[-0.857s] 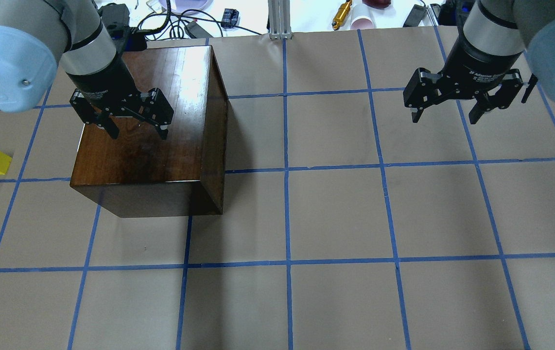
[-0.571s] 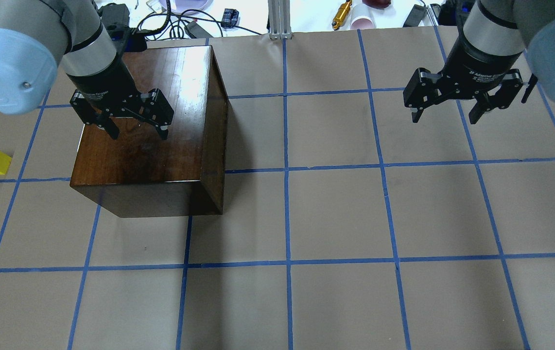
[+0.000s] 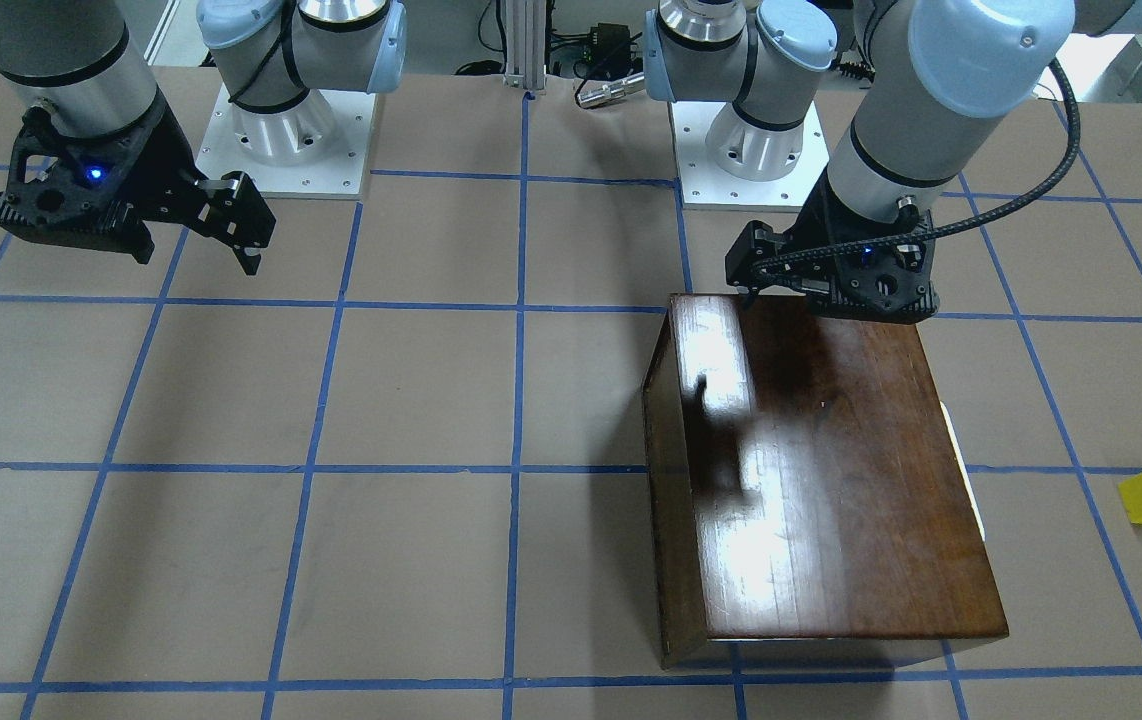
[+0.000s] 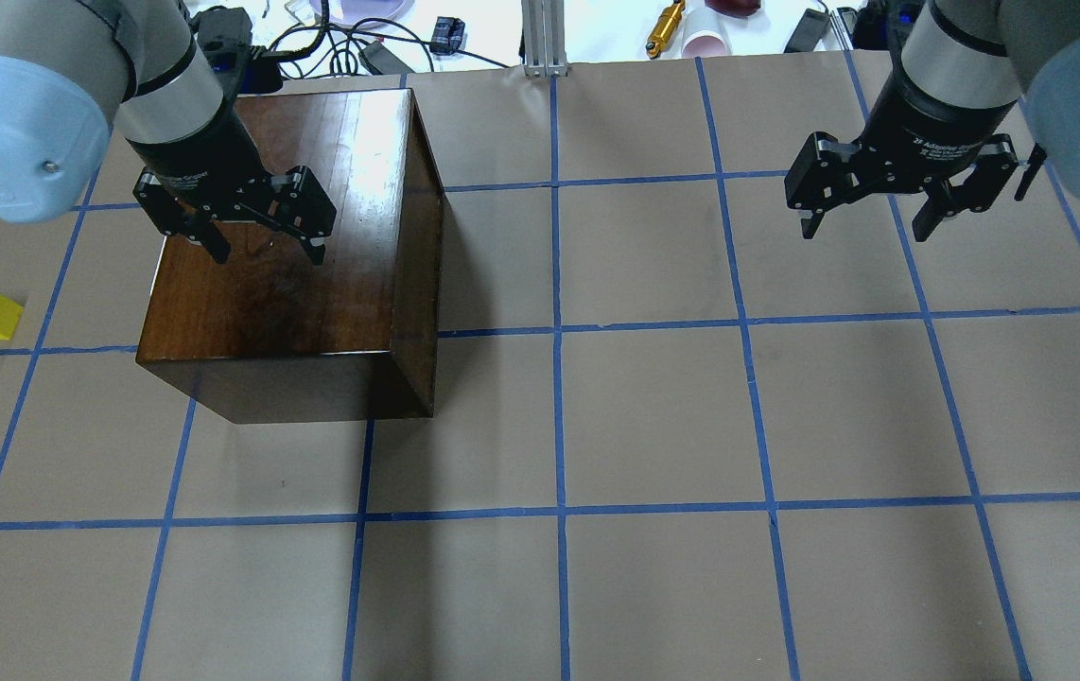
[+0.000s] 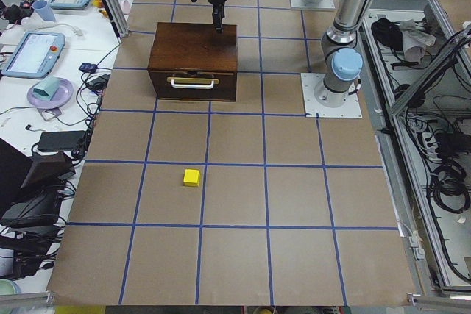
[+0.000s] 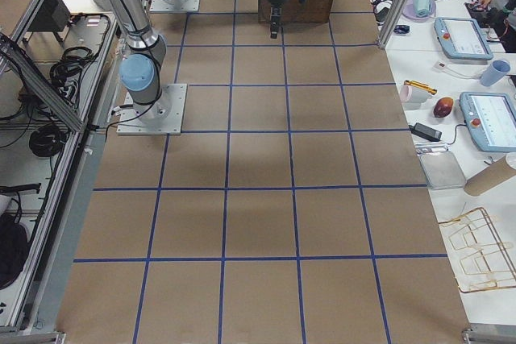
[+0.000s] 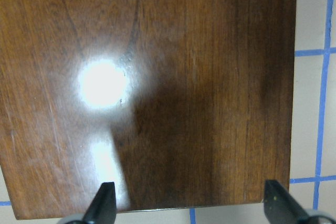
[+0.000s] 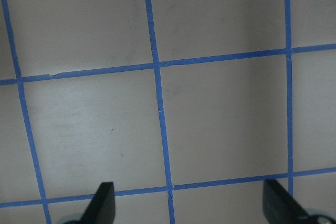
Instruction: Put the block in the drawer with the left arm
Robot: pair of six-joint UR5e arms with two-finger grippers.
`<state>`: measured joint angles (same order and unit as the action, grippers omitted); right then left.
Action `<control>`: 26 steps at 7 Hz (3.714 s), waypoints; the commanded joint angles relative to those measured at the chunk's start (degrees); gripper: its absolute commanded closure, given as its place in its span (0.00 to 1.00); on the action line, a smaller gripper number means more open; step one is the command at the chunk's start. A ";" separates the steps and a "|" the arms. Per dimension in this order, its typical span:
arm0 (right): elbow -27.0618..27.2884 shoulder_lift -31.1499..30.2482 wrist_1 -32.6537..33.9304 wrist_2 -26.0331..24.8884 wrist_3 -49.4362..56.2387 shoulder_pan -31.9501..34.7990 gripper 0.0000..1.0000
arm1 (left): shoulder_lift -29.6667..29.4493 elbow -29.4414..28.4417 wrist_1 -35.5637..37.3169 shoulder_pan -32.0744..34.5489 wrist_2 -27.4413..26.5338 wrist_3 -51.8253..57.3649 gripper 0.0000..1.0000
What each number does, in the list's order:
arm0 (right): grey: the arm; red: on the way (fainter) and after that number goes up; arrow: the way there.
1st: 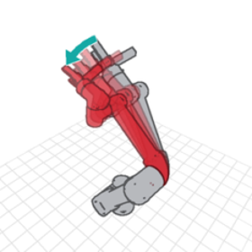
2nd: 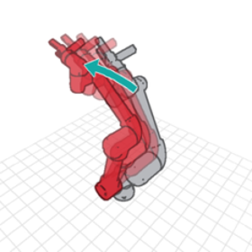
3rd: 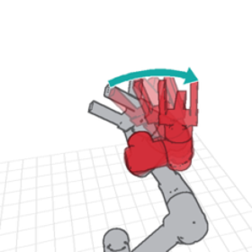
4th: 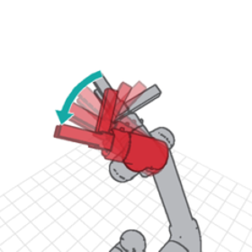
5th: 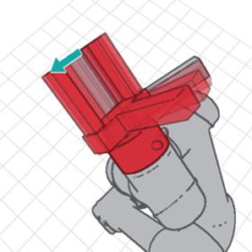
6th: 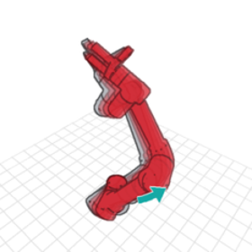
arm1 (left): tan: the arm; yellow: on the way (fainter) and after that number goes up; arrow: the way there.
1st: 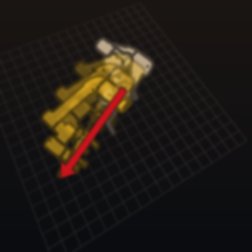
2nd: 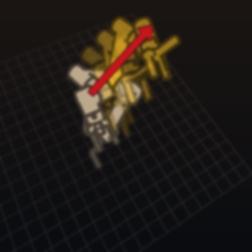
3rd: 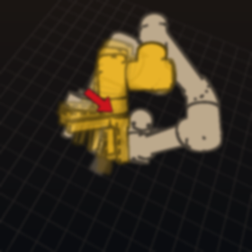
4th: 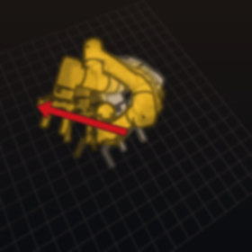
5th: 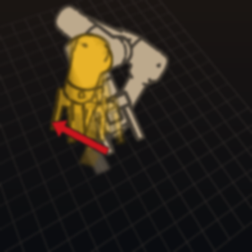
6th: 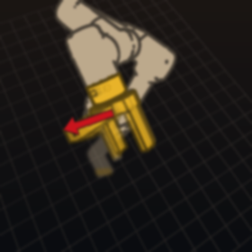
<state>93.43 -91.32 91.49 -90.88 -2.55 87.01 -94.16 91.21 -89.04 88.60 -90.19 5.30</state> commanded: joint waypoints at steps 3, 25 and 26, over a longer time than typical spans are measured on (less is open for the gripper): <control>0.00 0.00 0.00 0.00 0.00 0.00 0.00 | 0.11 -0.51 -0.08 -0.53 0.46 0.85 0.00; 0.00 0.00 0.00 0.00 0.00 0.00 0.00 | -14.82 -6.14 7.92 -30.50 16.27 29.94 0.00; 0.00 0.00 0.00 0.00 0.00 0.00 0.00 | -15.87 -5.96 7.75 -30.41 17.50 31.16 0.00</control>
<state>93.43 -91.32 91.49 -90.88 -2.55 86.99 -108.63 84.94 -81.20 58.14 -74.28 35.41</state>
